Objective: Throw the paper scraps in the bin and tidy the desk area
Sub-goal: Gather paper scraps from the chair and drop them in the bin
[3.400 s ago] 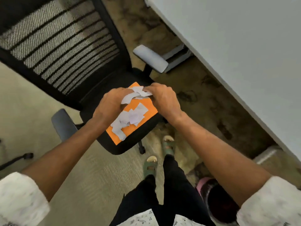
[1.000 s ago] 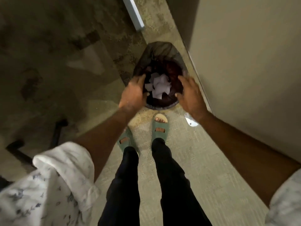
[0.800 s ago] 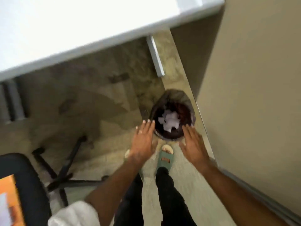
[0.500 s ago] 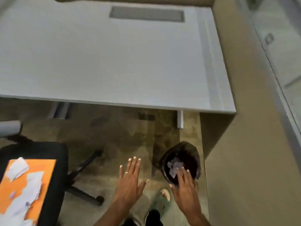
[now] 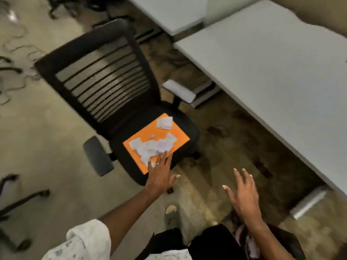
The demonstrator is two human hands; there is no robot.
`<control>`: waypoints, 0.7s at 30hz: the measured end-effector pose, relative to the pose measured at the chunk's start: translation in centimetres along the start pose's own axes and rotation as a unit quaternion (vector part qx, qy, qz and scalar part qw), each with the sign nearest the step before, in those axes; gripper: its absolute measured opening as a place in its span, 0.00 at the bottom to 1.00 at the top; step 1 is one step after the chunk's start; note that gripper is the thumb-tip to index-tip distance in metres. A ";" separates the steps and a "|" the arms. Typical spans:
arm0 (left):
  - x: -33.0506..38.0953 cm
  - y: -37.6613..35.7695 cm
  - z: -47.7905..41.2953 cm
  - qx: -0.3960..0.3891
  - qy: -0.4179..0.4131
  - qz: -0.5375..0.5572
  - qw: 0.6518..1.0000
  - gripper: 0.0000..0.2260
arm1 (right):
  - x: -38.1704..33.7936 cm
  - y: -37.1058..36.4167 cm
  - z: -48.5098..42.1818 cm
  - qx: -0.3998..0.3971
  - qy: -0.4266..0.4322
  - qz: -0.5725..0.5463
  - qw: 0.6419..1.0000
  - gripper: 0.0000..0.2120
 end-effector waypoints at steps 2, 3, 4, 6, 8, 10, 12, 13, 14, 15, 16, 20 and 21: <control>-5.0 -0.4 0.7 -0.019 0.059 0.017 0.998 0.42 | -4.9 -1.4 -1.7 -0.031 0.050 0.015 0.998 0.38; -7.3 -0.7 1.0 -0.026 0.090 0.027 0.995 0.43 | -7.4 -2.0 -2.5 -0.049 0.076 0.017 0.996 0.40; -9.3 -0.8 1.2 -0.029 0.116 0.042 0.992 0.44 | -10.0 -2.6 -3.2 -0.069 0.101 0.020 0.992 0.41; -12.4 -0.9 1.2 -0.028 0.156 0.072 0.985 0.46 | -14.7 -4.3 -5.1 -0.102 0.151 0.034 0.983 0.43; -14.6 -1.5 0.9 -0.028 0.180 0.102 0.978 0.48 | -18.9 -6.3 -7.2 -0.125 0.201 0.064 0.969 0.44; -16.3 -2.9 0.3 -0.043 0.210 0.137 0.967 0.51 | -22.2 -9.3 -9.6 -0.161 0.235 0.101 0.953 0.45; -17.1 -4.8 -0.6 -0.071 0.235 0.164 0.955 0.55 | -24.6 -12.6 -12.1 -0.196 0.255 0.151 0.935 0.48; -17.4 -6.1 -1.4 -0.093 0.248 0.175 0.948 0.58 | -25.8 -14.5 -13.3 -0.216 0.265 0.184 0.922 0.51; -17.7 -7.6 -2.3 -0.112 0.252 0.182 0.944 0.61 | -26.6 -16.4 -14.4 -0.231 0.273 0.214 0.909 0.54; -17.9 -9.1 -3.6 -0.130 0.253 0.186 0.940 0.63 | -27.4 -18.5 -15.6 -0.249 0.281 0.234 0.897 0.57; -18.0 -10.6 -4.8 -0.148 0.251 0.188 0.938 0.64 | -27.9 -20.4 -16.5 -0.265 0.287 0.243 0.888 0.60; -19.2 -13.4 -10.4 -0.149 0.216 0.088 0.961 0.70 | -29.6 -26.3 -19.1 -0.228 0.366 0.283 0.856 0.66; -19.7 -13.0 -11.6 -0.133 0.198 0.042 0.970 0.72 | -29.7 -27.2 -19.3 -0.206 0.396 0.293 0.845 0.67</control>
Point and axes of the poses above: each hand's wrist, its own z-axis away from the middle knuckle, its own y-axis out of the back of the hand, x = y × z, the point moved 9 cm from there along -z, towards the middle knuckle, and after that the axes turned 9 degrees about -y, right-handed, at the moved point
